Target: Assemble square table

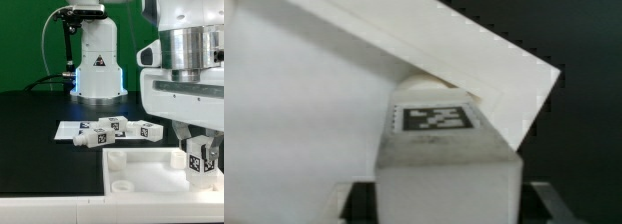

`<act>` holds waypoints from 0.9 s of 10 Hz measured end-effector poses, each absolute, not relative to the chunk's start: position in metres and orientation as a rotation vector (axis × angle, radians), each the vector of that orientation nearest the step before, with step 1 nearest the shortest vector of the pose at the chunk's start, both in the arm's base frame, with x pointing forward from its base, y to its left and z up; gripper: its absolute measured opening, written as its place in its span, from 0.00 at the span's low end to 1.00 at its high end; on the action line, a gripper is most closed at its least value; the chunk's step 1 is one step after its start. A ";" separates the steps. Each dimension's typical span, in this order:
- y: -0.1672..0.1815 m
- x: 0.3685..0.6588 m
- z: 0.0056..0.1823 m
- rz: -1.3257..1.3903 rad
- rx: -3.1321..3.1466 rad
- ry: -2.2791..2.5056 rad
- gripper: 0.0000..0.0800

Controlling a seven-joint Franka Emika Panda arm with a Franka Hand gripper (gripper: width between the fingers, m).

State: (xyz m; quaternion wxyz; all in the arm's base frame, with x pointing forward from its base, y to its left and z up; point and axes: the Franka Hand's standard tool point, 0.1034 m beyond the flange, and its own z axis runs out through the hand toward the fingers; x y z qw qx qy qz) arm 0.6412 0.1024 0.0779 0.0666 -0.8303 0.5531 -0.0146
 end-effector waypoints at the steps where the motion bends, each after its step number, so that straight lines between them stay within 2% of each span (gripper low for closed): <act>1: 0.102 0.641 0.078 -0.039 -2.483 1.695 0.36; 4: 0.101 0.640 0.078 0.001 -2.267 1.961 0.36; 6: 0.105 0.636 0.076 0.012 -1.909 2.268 0.36; 8: 0.105 0.637 0.077 -0.008 -2.066 2.126 0.36; 9: 0.103 0.638 0.078 -0.038 -2.266 1.915 0.64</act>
Offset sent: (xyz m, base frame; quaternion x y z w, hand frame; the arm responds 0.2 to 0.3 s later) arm 0.0000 0.0000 0.0000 0.0000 0.0000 0.1938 0.9810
